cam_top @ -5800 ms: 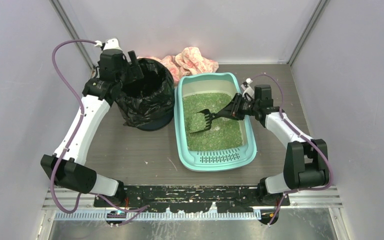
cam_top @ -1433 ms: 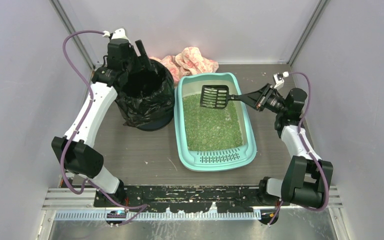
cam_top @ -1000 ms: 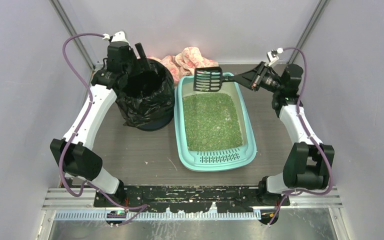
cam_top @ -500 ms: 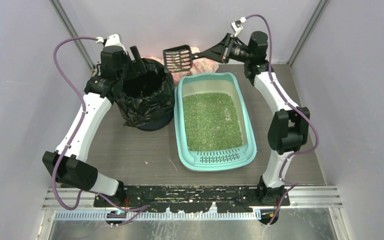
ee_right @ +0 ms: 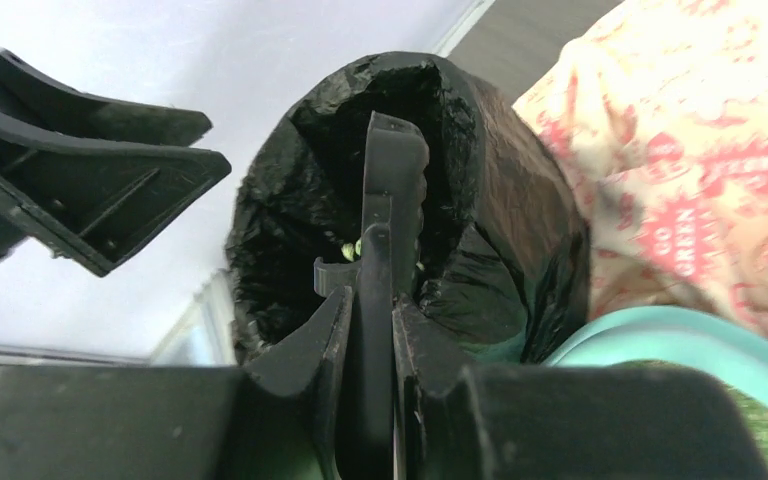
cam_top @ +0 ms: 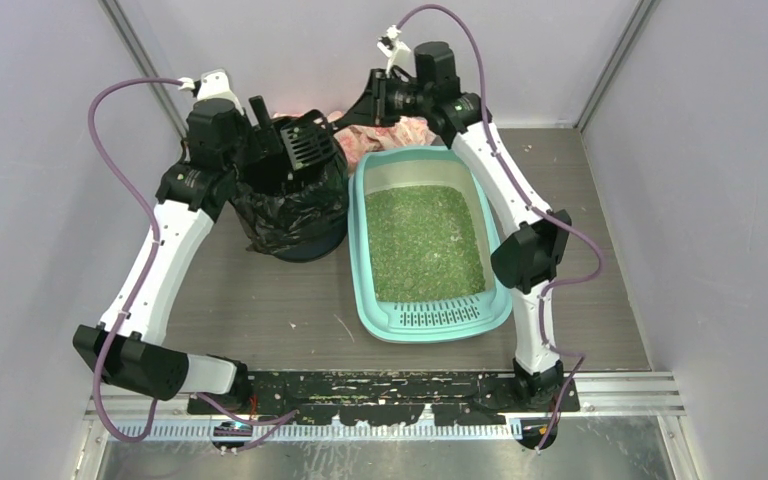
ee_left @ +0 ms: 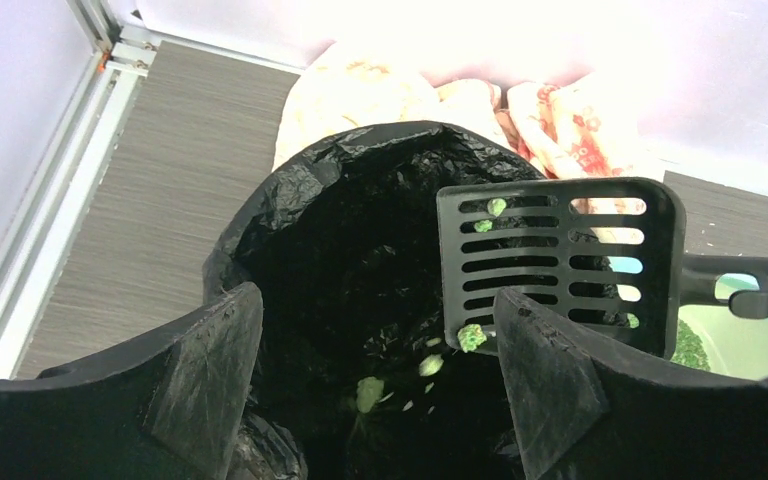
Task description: Clean the litter box
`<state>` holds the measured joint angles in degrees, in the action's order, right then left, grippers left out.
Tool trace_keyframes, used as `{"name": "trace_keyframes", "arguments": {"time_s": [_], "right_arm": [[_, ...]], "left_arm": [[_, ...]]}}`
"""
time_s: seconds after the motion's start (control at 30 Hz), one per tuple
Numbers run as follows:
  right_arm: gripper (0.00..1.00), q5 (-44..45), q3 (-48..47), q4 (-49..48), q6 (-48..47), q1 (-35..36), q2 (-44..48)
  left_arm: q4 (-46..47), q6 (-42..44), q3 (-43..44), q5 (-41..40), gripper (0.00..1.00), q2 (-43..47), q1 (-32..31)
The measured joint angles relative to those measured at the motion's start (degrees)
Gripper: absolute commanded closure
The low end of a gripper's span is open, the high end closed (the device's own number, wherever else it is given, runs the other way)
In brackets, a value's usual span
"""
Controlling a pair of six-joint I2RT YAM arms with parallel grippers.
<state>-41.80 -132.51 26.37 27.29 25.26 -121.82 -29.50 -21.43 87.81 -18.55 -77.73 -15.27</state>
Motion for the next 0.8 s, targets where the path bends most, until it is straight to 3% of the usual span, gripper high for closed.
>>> {"name": "trace_keyframes", "arguments": {"time_s": [0.17, 0.5, 0.8], "right_arm": [[0.99, 13.60, -7.23, 10.10, -13.27, 5.84, 0.17], [0.99, 33.44, -5.60, 14.14, -28.89, 13.79, 3.63], [0.99, 38.69, -4.20, 12.46, -31.69, 15.34, 9.11]], "left_arm": [[0.02, 0.70, 0.00, -0.35, 0.15, 0.07, 0.00], [0.04, 0.68, 0.00, -0.31, 0.15, -0.24, 0.00], [0.04, 0.66, 0.00, -0.09, 0.15, -0.94, 0.00]]}}
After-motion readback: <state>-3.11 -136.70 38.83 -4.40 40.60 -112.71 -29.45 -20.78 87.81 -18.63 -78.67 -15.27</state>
